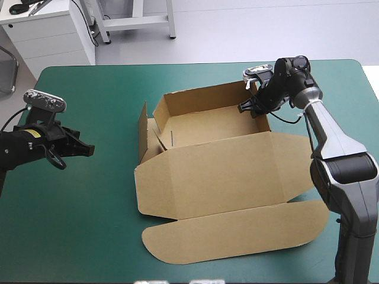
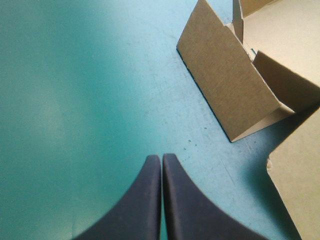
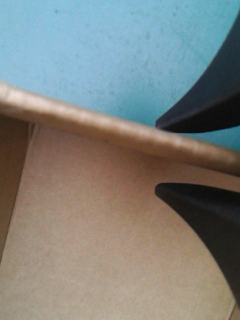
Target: Fold the box
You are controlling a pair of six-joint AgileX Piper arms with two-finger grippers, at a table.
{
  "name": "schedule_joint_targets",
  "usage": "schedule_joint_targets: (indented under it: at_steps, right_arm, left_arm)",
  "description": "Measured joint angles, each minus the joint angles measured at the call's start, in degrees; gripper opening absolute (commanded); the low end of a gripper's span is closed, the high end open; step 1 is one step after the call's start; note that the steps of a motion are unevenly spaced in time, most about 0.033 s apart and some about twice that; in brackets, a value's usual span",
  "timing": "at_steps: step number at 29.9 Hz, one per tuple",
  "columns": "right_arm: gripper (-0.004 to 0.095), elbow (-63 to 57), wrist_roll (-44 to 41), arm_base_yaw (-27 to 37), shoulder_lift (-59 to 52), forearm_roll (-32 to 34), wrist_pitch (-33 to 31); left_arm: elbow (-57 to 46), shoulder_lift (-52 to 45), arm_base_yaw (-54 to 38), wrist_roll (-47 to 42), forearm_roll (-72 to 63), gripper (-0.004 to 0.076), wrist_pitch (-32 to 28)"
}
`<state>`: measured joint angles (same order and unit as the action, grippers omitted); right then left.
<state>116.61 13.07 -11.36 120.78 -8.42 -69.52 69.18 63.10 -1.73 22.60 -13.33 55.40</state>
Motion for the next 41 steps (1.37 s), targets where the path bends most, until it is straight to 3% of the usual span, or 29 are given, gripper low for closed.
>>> schedule_joint_targets:
  at_steps: [3, 5, 21, 33, 38, 41]
  right_arm:
    - [0.0847, 0.05, 0.71, 0.00, 0.00, 0.76, -0.51]
    - [0.0935, 0.05, 0.90, 0.00, -0.02, 0.90, -0.77]
    - [0.0913, 5.66, -1.13, 0.00, -5.27, 3.93, -1.70]
    - [0.0912, 5.66, -1.13, 0.00, 0.71, 2.94, -1.77]
    - [0.0805, 5.66, -2.03, 0.00, 3.28, 2.42, -1.67]
    - [0.0677, 5.66, -2.43, 0.00, 3.93, 2.53, -1.51]
  left_arm:
    - [0.00, 0.00, 0.00, 0.00, -0.19, -0.0008, 0.05]
    - [0.00, 0.00, 0.00, 0.00, -0.19, -0.0008, 0.16]
    - [0.00, 0.00, 0.00, 0.00, -0.21, -0.0008, 0.17]
    - [0.00, 0.00, 0.06, 0.00, -0.21, -0.0008, 0.17]
    - [0.00, 0.00, 0.06, 0.42, -0.21, -0.0008, 0.11]
    - [0.00, 0.00, 0.06, 0.42, -0.21, -0.0008, 0.17]
